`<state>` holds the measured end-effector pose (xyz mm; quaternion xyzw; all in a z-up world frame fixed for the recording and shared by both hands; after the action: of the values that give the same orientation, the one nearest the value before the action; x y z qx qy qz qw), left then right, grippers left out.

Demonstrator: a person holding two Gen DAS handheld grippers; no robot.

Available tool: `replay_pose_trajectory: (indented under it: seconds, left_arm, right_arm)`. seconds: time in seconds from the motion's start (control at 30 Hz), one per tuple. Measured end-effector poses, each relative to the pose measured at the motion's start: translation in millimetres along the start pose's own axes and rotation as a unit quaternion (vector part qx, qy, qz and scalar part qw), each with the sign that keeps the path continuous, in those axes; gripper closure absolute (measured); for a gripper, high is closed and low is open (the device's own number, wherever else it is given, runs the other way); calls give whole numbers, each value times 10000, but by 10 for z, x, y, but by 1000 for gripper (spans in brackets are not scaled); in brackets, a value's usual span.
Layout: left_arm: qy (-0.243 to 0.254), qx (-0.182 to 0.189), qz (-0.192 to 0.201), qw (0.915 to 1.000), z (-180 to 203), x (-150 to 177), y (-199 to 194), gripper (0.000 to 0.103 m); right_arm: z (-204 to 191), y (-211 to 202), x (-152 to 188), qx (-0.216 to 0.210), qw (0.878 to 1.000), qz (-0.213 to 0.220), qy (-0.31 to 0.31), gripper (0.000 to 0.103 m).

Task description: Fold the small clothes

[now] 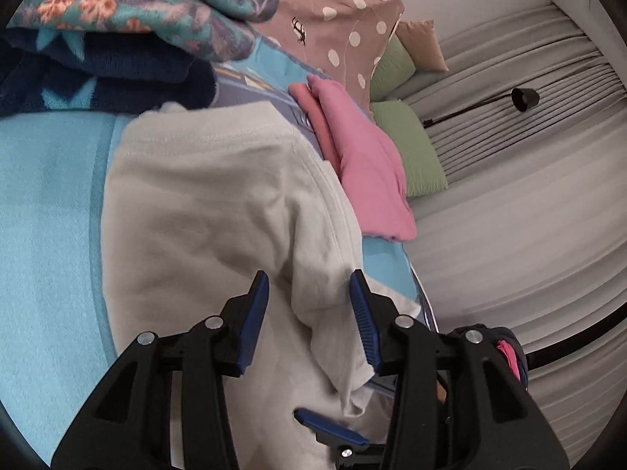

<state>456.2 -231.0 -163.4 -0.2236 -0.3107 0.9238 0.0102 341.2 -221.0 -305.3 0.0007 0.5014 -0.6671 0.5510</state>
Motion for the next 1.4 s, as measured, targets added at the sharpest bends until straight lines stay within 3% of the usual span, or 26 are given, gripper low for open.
replay_pose_trajectory:
  seconds: [0.07,0.2,0.23,0.27,0.4,0.47,0.53,0.57,0.73,0.83,0.9,0.93,1.0,1.07,1.13,1.17,1.27,1.3,1.33,1.4]
  left_arm:
    - [104,9,117,9999,32,-68,-36,52]
    - [868,-165,342,9955,293,-133,-197,48]
    - [984,-189,331,9944,341,-146,-196,42]
    - [1068,-209,261,9937,375,-172,-148,34]
    - [962,-394,-261,9942,267,-231,252,34]
    - [616,-618,-376,9955,73,-225,407,58]
    - [462,-620,-297,9966,-34,-201,407,67]
    - [447,-645,-253,9966,-70,-185,370,76]
    - [215,-431,-82,9988,-132,-214,279,82]
    - [189,-388,-60,9991,-133,-252,270,82]
    - [194,-362,-73,9991,-121,-243,285,82]
    - [208,-370,-73,9991,-117,-240,292,82]
    - [209,-366,-70,9991,-119,-224,292,82]
    - [198,-327,-83,9992,-116,-220,298,82]
    - [176,-298,-69,9994,-123,-219,280,82]
    - [163,-282,-58,9995,-119,-223,287,82]
    - [154,-250,-53,9996,-127,-218,278,82]
    - [154,-251,-48,9996,-131,-214,273,82]
    - [150,-244,-43,9996,-131,-212,268,82]
    - [138,-213,-34,9997,-131,-207,249,82]
  right_arm:
    - [3,8,-8,33,10000,5,-27,62]
    - [-67,32,15,364,9985,-14,-408,62]
    - [-84,37,14,434,9978,-36,-502,62]
    - [-99,47,9,500,9969,-57,-605,62]
    - [-128,83,0,677,9933,-140,-921,62]
    - [-117,94,1,713,9928,-160,-946,62]
    - [-91,98,16,763,9924,-160,-955,59]
    - [-87,83,23,776,9924,-146,-948,56]
    - [113,15,25,483,9980,-66,-412,30]
    - [360,-35,73,-257,9986,-58,467,26]
    - [595,-36,114,-890,9887,-61,1206,26]
    - [699,-34,129,-1239,9797,-54,1577,26]
    - [1037,20,210,-2184,9396,-50,2634,26]
    - [1282,63,267,-2738,8987,23,3427,26]
    - [1558,192,367,-3377,8313,-102,4413,26]
    - [1593,202,368,-3502,8072,-176,4748,30]
    - [1650,367,464,-4001,7124,-527,5741,51]
    - [1630,389,457,-4050,6976,-613,5879,60]
    - [1590,411,450,-3999,6914,-732,5972,65]
    - [1570,483,411,-3769,6888,-921,6124,70]
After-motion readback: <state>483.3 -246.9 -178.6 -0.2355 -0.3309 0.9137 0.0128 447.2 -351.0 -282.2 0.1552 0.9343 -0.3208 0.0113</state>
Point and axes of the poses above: each gripper's, at about its wrist camera, not at the fingertips, and y roughly the way its jaws point, z to its right, x to its underside, the point moved 7 cm from there along y, roughly the way its jaws point, and after that the axes turned 3 degrees about y, right-handed, at the moved point
